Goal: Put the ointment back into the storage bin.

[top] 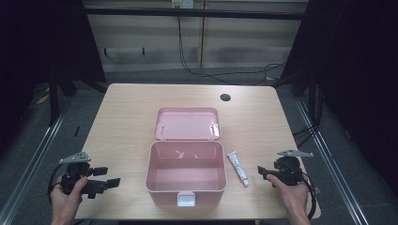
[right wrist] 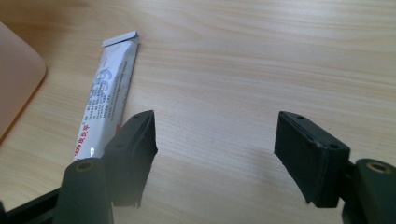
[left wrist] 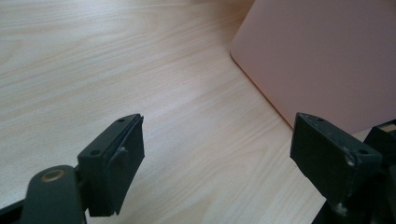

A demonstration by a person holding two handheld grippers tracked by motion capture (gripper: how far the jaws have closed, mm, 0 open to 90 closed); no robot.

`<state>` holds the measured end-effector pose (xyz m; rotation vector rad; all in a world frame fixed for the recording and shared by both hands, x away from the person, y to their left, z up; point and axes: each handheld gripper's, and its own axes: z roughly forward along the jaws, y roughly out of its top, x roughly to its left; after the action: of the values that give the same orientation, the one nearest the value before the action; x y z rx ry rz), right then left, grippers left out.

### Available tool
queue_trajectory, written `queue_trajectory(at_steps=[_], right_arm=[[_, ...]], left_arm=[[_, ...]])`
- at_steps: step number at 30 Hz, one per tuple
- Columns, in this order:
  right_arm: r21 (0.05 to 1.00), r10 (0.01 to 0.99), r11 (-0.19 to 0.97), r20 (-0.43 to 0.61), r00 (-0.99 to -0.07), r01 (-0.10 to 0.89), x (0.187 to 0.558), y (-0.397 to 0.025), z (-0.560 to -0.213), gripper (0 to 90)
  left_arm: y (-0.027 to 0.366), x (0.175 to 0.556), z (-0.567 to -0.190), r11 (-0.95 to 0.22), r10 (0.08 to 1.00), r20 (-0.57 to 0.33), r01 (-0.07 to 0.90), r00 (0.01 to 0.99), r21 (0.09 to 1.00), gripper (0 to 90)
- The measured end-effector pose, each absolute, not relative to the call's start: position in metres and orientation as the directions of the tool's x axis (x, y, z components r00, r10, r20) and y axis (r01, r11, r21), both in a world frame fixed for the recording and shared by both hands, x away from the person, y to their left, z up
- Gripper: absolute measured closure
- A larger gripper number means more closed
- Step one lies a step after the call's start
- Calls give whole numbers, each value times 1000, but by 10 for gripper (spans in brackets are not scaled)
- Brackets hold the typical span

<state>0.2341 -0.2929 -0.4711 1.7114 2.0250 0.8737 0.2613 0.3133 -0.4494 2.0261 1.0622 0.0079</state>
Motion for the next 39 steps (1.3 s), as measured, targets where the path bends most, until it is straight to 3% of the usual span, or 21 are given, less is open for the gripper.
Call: queue_trajectory(at_steps=[9,12,14,15,22,25,31,39], right_arm=[[647,960,61,170,-221,760,232,-293,-467,301],[652,964,103,119,-236,751,229,-288,-462,305],[657,962,89,140,-236,749,228,-287,-460,349],[659,947,90,176,-269,747,228,-287,-457,427],[628,926,37,271,-264,777,229,-285,-450,461],[635,928,39,262,-263,771,230,-283,-442,463],[646,928,130,189,-323,752,233,-274,-430,453],[586,899,175,231,-371,791,246,-266,-423,502]], left_arm=[[313,261,-449,-297,684,-348,680,641,671,176],[314,260,-449,-298,685,-346,679,642,671,176],[314,261,-449,-299,684,-346,679,642,671,176],[314,261,-449,-297,686,-345,680,640,670,176],[315,261,-450,-292,688,-350,685,635,667,176],[315,261,-450,-290,688,-353,686,634,668,176],[315,260,-449,-287,691,-351,685,632,670,176],[314,260,-450,-283,696,-351,689,626,667,176]])
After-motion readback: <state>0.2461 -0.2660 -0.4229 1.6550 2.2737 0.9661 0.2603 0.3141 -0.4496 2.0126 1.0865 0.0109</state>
